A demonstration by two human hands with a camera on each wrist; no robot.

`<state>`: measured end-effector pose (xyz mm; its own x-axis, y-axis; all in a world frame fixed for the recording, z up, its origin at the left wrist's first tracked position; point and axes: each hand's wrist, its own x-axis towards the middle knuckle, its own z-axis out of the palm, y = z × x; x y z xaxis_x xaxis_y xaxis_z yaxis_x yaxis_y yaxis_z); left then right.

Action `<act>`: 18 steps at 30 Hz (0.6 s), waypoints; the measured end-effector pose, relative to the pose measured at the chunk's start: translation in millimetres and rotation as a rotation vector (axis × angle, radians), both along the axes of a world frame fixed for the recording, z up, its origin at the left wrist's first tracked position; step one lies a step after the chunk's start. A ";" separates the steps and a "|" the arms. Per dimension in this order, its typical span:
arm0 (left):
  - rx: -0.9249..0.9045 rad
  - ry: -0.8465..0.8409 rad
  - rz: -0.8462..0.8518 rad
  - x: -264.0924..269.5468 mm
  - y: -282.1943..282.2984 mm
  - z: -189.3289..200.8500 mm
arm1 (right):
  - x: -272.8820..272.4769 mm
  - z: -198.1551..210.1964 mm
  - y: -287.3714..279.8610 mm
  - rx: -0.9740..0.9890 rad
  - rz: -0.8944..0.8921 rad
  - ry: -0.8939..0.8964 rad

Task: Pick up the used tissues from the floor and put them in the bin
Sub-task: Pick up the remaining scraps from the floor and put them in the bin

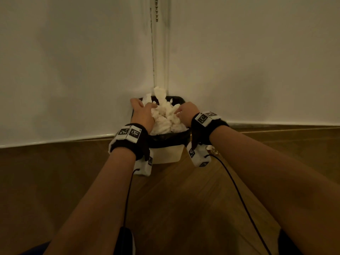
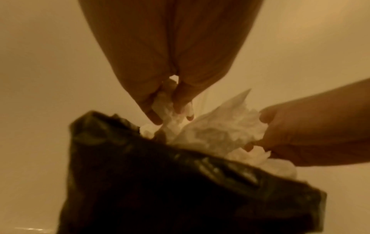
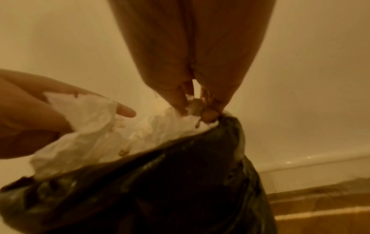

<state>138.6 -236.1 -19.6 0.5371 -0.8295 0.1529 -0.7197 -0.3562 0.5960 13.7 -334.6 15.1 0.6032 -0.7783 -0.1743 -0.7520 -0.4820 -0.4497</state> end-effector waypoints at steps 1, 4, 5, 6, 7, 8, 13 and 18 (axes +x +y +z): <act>0.036 -0.004 -0.016 1.6 2.2 -3.5 | 4.1 -0.7 5.1 -0.021 0.030 0.042; 0.096 -0.007 -0.049 3.2 3.4 -5.1 | 14.4 -3.1 16.8 -0.025 0.065 0.209; 0.093 -0.005 -0.056 2.1 3.0 -3.3 | 17.8 -1.7 19.1 -0.034 0.063 0.241; 0.086 -0.014 -0.054 0.0 2.8 -1.3 | 19.7 -2.2 19.3 -0.058 0.077 0.243; 0.078 -0.048 -0.041 -1.9 2.8 -0.1 | 20.8 -1.6 19.0 -0.074 0.093 0.217; 0.071 -0.110 -0.019 -3.9 3.6 0.9 | 21.9 -0.8 19.0 -0.097 0.111 0.199; 0.116 -0.135 -0.012 -6.0 8.3 2.9 | 24.6 -1.7 15.4 -0.157 0.103 0.241; 0.210 -0.042 -0.073 -10.0 9.8 6.1 | 23.7 -1.8 21.9 -0.153 0.203 0.322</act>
<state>128.6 -226.4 -13.5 0.4716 -0.8818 -0.0063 -0.7708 -0.4157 0.4829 37.5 -312.7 13.3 0.6809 -0.6803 -0.2713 -0.7251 -0.6784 -0.1185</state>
